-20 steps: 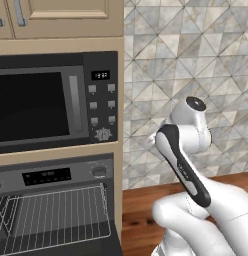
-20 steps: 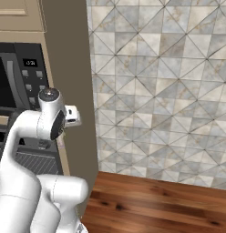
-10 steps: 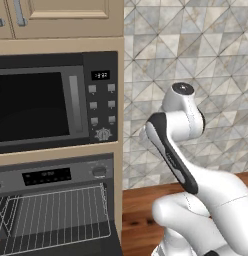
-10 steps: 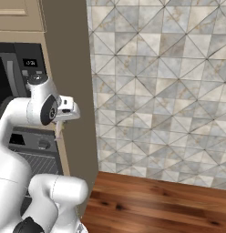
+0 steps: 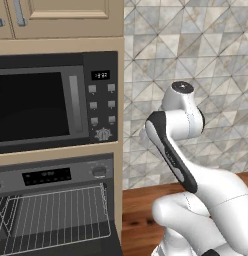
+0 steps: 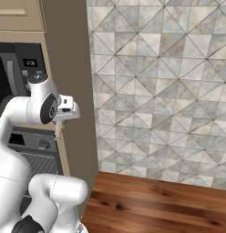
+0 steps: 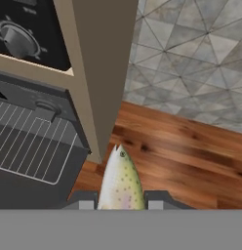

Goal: Take the fish from the oven and place it on the plate on the counter.

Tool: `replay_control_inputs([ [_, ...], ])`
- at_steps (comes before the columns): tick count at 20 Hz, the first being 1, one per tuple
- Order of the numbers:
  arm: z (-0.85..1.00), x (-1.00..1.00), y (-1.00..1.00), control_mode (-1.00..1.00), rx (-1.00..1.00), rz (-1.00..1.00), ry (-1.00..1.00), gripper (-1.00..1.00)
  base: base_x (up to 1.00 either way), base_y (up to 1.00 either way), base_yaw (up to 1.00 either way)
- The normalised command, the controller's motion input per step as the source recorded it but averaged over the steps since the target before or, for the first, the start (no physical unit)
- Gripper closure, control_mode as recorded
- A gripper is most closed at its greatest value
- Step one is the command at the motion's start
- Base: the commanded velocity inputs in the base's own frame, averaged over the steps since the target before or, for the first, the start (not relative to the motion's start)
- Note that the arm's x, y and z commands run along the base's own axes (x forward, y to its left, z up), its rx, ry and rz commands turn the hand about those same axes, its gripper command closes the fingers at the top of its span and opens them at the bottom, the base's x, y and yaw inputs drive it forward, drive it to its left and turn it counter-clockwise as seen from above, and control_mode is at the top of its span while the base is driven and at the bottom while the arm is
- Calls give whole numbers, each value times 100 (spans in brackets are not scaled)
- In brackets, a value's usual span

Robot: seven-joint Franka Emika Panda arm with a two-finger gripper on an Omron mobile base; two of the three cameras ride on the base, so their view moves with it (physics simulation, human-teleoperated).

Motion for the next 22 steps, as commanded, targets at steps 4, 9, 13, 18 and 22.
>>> replay_control_inputs([
  [4, 0, -49, 0, -100, 0, 0, -4, 100, 0, 0, 0],
  [9, 0, -47, 0, -100, 0, -1, -4, 100, 0, 0, 0],
  [13, -1, 0, 0, -100, 0, 0, -2, 100, 0, 0, 0],
  [18, 0, 5, -10, -100, 0, -1, -1, 100, 0, 0, 0],
  [22, 9, 1, -13, -100, 0, 0, 0, 100, 0, 0, 0],
])
